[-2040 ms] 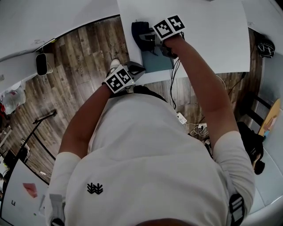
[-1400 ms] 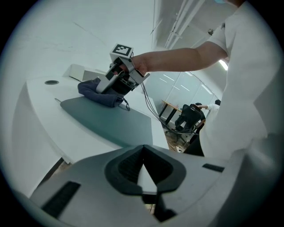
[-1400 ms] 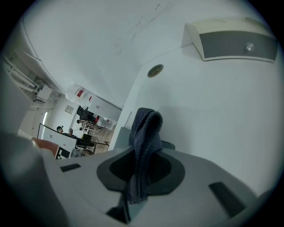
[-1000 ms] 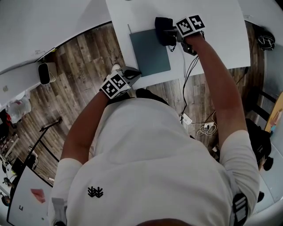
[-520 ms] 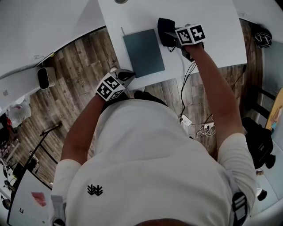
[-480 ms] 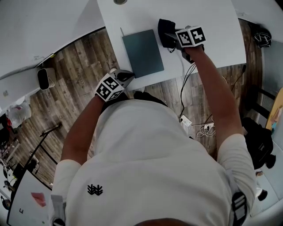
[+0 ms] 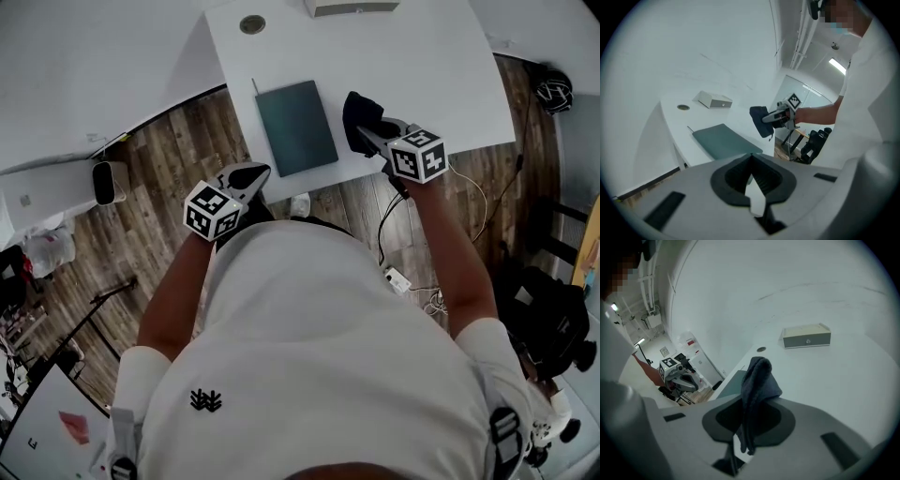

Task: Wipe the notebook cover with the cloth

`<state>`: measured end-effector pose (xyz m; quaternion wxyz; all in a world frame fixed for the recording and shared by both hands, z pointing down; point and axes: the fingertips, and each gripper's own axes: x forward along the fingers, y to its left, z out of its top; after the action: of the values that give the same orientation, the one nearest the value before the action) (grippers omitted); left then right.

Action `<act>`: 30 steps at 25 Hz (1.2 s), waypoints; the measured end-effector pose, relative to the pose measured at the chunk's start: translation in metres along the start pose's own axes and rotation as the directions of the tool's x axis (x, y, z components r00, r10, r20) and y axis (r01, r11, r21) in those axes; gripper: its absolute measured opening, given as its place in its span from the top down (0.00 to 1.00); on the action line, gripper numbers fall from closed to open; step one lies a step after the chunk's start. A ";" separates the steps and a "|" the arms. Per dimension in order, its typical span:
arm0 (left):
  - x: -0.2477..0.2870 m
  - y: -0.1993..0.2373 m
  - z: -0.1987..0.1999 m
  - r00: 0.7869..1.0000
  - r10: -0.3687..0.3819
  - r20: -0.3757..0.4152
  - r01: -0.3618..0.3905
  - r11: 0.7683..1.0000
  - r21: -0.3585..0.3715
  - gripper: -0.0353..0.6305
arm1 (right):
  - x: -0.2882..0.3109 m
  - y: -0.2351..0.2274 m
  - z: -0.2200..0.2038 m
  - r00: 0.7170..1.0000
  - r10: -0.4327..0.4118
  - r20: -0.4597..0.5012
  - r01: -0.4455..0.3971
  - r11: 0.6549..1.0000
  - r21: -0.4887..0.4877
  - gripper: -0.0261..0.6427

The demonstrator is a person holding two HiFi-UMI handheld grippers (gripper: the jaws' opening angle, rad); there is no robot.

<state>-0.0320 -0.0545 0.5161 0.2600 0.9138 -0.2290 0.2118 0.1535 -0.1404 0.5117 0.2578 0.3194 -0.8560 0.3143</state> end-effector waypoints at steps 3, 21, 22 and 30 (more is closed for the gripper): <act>-0.010 -0.008 0.012 0.999 0.044 0.032 -0.044 0.999 -0.003 0.94 | -0.017 0.027 -0.015 0.999 0.027 0.037 -0.027 1.000 0.009 0.89; -0.035 -0.038 0.047 0.986 0.075 0.150 -0.076 0.997 -0.002 0.94 | -0.068 0.101 -0.037 0.983 0.064 0.171 -0.056 0.997 -0.053 0.89; -0.035 -0.039 0.047 0.986 0.076 0.150 -0.077 0.997 0.000 0.94 | -0.069 0.102 -0.038 0.982 0.068 0.174 -0.059 0.997 -0.058 0.89; -0.033 -0.043 0.048 0.987 0.087 0.138 -0.089 0.996 0.008 0.94 | -0.079 0.110 -0.035 0.974 0.092 0.208 -0.078 0.994 -0.078 0.89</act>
<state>-0.0231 -0.0393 0.4464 0.2275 0.9171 -0.2849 0.1613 0.1365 -0.0196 0.4431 0.1626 0.3049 -0.9019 0.2593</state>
